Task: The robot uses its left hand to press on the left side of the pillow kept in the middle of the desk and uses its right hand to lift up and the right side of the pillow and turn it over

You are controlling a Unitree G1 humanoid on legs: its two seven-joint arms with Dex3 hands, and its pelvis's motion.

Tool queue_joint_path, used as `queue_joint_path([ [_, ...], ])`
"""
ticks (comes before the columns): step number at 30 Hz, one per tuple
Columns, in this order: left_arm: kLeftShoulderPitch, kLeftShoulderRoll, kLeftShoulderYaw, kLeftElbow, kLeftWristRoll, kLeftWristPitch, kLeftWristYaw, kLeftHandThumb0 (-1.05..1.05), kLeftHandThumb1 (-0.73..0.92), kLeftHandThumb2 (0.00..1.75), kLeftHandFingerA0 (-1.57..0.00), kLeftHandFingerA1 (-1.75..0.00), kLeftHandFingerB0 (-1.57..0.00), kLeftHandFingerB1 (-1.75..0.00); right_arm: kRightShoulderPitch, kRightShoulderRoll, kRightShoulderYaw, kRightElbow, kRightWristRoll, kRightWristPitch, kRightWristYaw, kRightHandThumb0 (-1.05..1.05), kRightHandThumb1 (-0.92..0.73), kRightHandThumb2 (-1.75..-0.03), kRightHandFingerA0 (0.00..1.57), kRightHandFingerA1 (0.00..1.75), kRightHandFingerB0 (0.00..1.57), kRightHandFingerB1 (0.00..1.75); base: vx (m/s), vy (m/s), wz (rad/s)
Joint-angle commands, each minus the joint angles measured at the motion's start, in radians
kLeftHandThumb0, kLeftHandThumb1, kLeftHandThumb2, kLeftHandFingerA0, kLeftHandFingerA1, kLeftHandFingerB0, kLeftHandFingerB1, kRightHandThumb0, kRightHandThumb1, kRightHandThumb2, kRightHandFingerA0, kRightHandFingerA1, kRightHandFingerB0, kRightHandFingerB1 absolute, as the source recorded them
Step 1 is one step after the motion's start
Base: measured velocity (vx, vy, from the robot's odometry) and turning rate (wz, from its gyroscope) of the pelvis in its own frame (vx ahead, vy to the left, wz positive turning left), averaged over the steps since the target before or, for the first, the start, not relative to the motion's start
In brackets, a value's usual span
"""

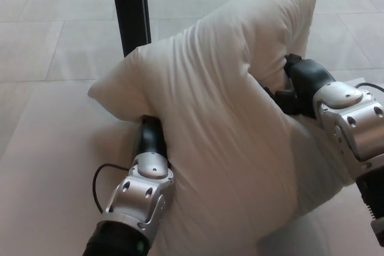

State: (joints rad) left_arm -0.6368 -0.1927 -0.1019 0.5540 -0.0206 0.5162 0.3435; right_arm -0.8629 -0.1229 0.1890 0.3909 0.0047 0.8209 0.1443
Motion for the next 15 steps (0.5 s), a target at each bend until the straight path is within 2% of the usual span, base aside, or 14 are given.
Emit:
queue_joint_path([
  [1,0.061,-0.363,-0.027,0.126,-0.184,0.014,-0.243,-0.43,0.34,0.65,-0.36,-0.76,-0.15,-0.44,0.082,0.289,0.285,0.095,0.181,0.156,0.413,-0.63,-0.35,-0.75,0.00,0.60,0.06,0.51,0.00,0.000,0.00],
  [2,0.057,-0.363,-0.022,0.128,-0.184,0.023,-0.247,-0.37,0.42,0.53,-0.37,-0.78,-0.18,-0.36,0.086,0.286,0.290,0.099,0.176,0.140,0.422,-0.63,-0.35,-0.77,0.00,0.53,0.06,0.50,0.00,0.000,0.00],
  [3,0.060,-0.362,-0.027,0.131,-0.177,0.017,-0.254,-0.44,0.34,0.67,-0.44,-0.78,-0.13,-0.44,0.091,0.285,0.290,0.092,0.178,0.147,0.417,-0.63,-0.35,-0.77,0.00,0.54,0.06,0.52,0.00,0.000,0.00],
  [4,0.062,-0.358,-0.027,0.125,-0.177,0.028,-0.262,-0.36,0.43,0.53,-0.36,-0.74,-0.15,-0.35,0.101,0.284,0.272,0.084,0.185,0.151,0.405,-0.36,-0.16,-0.81,0.08,0.59,0.00,0.51,0.00,0.000,0.00],
  [6,0.061,-0.351,-0.027,0.117,-0.177,0.028,-0.280,-0.36,0.43,0.53,-0.31,-0.74,-0.13,-0.34,0.116,0.277,0.236,0.056,0.200,0.157,0.382,-0.36,-0.17,-0.82,0.08,0.59,0.00,0.51,0.00,0.000,0.00],
  [7,0.060,-0.338,-0.045,0.099,-0.165,0.039,-0.290,-0.39,0.44,0.54,-0.21,-0.67,-0.11,-0.32,0.113,0.264,0.225,0.032,0.207,0.163,0.378,-0.63,-0.36,-0.76,0.02,0.52,0.08,0.47,0.00,0.000,0.00],
  [8,0.057,-0.332,-0.049,0.096,-0.160,0.040,-0.295,-0.39,0.44,0.54,-0.21,-0.67,-0.11,-0.32,0.110,0.259,0.222,0.030,0.207,0.162,0.379,-0.63,-0.36,-0.76,0.02,0.52,0.08,0.47,0.00,0.000,0.00],
  [9,0.064,-0.326,-0.053,0.092,-0.156,0.020,-0.303,-0.36,0.45,0.54,-0.26,-0.68,-0.10,-0.31,0.105,0.251,0.224,0.026,0.201,0.151,0.380,-0.66,-0.48,-0.54,0.01,0.51,0.13,0.38,0.00,0.000,0.00],
  [10,0.071,-0.281,-0.122,0.067,-0.091,-0.039,-0.306,-0.33,0.35,0.90,-0.02,-0.53,0.00,-0.50,0.088,0.216,0.182,-0.015,0.202,0.135,0.360,-0.73,-0.49,-0.55,0.00,0.46,0.12,0.38,0.00,0.000,0.00],
  [11,0.077,-0.224,-0.198,0.054,-0.027,-0.115,-0.338,-0.59,0.44,0.70,-0.01,-0.45,-0.05,-0.28,0.079,0.200,0.136,-0.045,0.207,0.141,0.326,-0.75,-0.50,-0.55,0.00,0.43,0.12,0.36,0.00,0.000,0.00],
  [12,0.084,-0.186,-0.220,0.027,-0.013,-0.129,-0.358,-0.57,0.53,0.57,-0.02,-0.44,-0.06,-0.31,0.080,0.182,0.094,-0.076,0.214,0.140,0.302,-0.75,-0.52,-0.56,0.01,0.43,0.14,0.35,0.00,0.000,0.00],
  [13,0.073,-0.180,-0.185,0.006,-0.042,-0.099,-0.357,-0.64,0.39,0.78,-0.18,-0.63,-0.03,-0.40,0.073,0.155,0.063,-0.102,0.220,0.140,0.298,-0.72,-0.41,-0.86,0.00,0.30,0.11,0.43,0.00,0.000,0.00],
  [14,0.073,-0.179,-0.182,0.004,-0.045,-0.096,-0.357,-0.64,0.39,0.78,-0.18,-0.63,-0.03,-0.40,0.073,0.153,0.059,-0.106,0.220,0.141,0.298,-0.72,-0.41,-0.86,0.00,0.30,0.11,0.43,0.00,0.000,0.00],
  [15,0.039,-0.137,-0.216,-0.008,0.000,-0.059,-0.344,-0.75,0.45,0.82,-0.26,-0.65,-0.04,-0.41,0.072,0.126,0.022,-0.120,0.232,0.105,0.316,-0.74,-0.43,-0.87,0.00,0.20,0.11,0.39,0.00,0.000,0.00],
])
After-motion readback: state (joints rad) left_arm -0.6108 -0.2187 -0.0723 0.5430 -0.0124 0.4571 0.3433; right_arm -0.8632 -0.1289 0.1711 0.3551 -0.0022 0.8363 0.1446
